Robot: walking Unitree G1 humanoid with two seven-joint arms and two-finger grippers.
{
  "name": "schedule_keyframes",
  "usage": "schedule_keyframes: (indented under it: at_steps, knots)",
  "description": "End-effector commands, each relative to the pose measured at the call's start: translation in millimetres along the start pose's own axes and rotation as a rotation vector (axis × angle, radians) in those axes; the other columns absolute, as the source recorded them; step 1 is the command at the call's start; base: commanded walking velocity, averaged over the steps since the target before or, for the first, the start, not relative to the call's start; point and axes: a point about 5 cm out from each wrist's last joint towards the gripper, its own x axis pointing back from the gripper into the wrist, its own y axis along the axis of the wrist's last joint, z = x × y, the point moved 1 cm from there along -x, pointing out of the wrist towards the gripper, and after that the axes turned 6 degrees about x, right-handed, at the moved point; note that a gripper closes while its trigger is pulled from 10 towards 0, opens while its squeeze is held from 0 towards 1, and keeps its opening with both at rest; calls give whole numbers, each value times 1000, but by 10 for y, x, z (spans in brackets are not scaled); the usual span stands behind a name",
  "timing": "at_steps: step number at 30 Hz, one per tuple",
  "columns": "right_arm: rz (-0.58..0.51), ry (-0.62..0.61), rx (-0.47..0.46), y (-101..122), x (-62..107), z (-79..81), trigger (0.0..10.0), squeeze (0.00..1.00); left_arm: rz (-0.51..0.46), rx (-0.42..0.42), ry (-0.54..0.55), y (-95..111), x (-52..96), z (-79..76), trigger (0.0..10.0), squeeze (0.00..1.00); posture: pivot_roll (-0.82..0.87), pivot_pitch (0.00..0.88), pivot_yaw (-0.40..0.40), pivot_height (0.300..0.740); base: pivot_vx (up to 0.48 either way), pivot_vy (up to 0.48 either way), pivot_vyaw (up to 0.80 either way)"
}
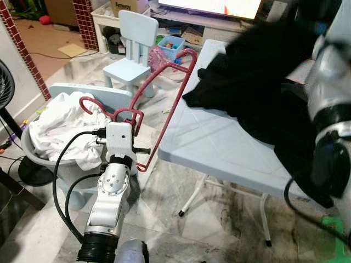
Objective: Hang hanger
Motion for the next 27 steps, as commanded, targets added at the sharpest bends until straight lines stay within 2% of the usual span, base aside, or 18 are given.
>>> schedule_keyframes:
  at_steps: [1, 2, 4, 5, 6, 7, 8, 12, 15, 17, 19, 21, 22, 24, 27]
  knots:
    - [34, -66, -39, -30, -37, -160, 10000, 0, 6, 2, -26, 2, -16, -62, 10000, 0, 77, 0, -53, 740, 0, 0, 0]
    - [75, -94, -26, -176, -13, -227, 10000, 0, 11, 6, -35, -7, -16, -81, 10000, 0, 74, 0, -49, 740, 0, 0, 0]
    - [109, -120, -12, -313, 15, -299, 10000, 0, 18, 11, -51, -18, -13, -107, 10000, 0, 70, 0, -47, 740, 0, 0, 0]
    - [164, -103, 29, -483, 59, -323, 10000, 0, 24, 12, -63, -30, -5, -126, 10000, 0, 68, 0, -45, 740, 0, 0, 0]
    - [200, 3, 43, -646, 120, -260, 10000, 0, 35, 20, -80, -48, 2, -153, 10000, 0, 69, 0, -46, 740, 0, 0, 0]
    - [204, 30, 42, -677, 135, -242, 10000, 0, 37, 22, -85, -51, 3, -159, 10000, 0, 69, 0, -46, 740, 0, 0, 0]
    - [203, 58, 125, -754, 171, -239, 10000, 1000, 41, 23, -96, -56, 8, -171, 10000, 0, 72, 0, -47, 740, 0, 0, 0]
    - [221, 120, 230, -997, 286, -286, 10000, 1000, 59, 19, -113, -93, 40, -166, 10000, 0, 62, 0, -40, 740, 0, 0, 0]
    - [236, 166, 251, -1123, 356, -306, 10000, 1000, 78, 18, -129, -128, 58, -165, 10000, 0, 45, 0, -28, 740, 0, 0, 0]
    - [278, 268, 257, -1322, 501, -261, 10000, 1000, 92, 14, -171, -150, 71, -200, 10000, 0, 35, 0, -21, 740, 0, 0, 0]
    - [299, 319, 196, -1410, 590, -229, 10000, 1000, 93, 4, -196, -145, 75, -216, 10000, 0, 25, 0, -13, 740, 0, 0, 0]
    - [307, 325, 185, -1433, 611, -231, 10000, 1000, 90, 5, -197, -142, 76, -215, 10000, 0, 25, 0, -13, 740, 0, 0, 0]
    - [332, 330, 144, -1491, 658, -240, 10000, 1000, 97, 52, -198, -137, 74, -211, 10000, 0, 23, 0, -12, 740, 0, 0, 0]
    - [311, 369, 86, -1520, 741, -217, 10000, 1000, 94, 55, -192, -124, 58, -190, 10000, 0, 15, 0, -7, 740, 0, 0, 0]
    - [274, 369, 89, -1576, 895, -252, 10000, 1000, 76, 44, -171, -101, 27, -160, 10000, 0, 3, 0, 3, 740, 0, 0, 0]
